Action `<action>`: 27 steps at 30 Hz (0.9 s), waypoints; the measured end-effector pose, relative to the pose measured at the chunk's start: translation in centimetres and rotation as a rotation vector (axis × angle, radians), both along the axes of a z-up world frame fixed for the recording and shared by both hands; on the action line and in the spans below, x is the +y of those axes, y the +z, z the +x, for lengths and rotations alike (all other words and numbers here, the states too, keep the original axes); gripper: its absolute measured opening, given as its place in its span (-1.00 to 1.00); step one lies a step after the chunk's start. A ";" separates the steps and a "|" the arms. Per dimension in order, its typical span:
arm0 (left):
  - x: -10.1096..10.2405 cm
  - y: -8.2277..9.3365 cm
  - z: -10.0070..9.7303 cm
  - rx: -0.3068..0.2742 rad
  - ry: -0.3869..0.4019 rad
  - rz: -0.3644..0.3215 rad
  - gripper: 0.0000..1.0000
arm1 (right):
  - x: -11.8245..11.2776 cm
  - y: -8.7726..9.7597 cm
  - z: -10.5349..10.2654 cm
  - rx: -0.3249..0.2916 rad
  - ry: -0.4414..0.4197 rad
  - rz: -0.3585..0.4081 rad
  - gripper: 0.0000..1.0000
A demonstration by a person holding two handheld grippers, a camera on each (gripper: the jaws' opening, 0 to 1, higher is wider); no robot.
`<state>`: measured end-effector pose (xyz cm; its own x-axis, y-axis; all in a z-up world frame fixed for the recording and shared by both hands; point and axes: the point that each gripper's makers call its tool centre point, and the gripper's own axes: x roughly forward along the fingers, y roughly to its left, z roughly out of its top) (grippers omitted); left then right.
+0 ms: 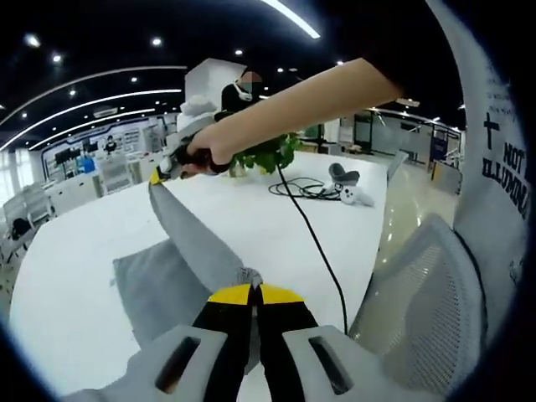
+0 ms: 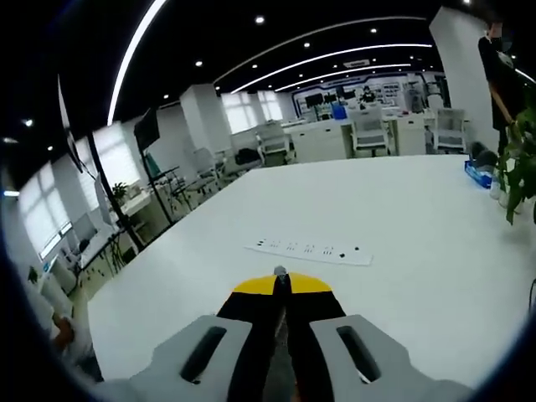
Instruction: Fold the towel on the table until its edges align and the towel forms a compact rectangular stack.
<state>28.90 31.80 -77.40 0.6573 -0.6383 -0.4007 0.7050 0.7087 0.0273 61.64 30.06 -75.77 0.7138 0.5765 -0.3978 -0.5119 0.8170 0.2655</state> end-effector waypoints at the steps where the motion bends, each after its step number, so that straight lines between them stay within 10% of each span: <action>1: 0.3 -0.1 -0.1 0.002 0.005 -0.001 -0.98 | 0.3 0.0 -0.1 0.001 0.002 0.000 -0.99; 27: 5.4 -4.0 -1.3 0.174 0.119 -0.039 -0.98 | 7.2 -3.1 -1.5 0.015 0.068 -0.065 -0.99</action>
<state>27.57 37.23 -81.36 0.6519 -0.5777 -0.4912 0.6078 0.7854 -0.1171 60.14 37.29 -78.90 0.6674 0.5962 -0.4462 -0.5632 0.7961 0.2213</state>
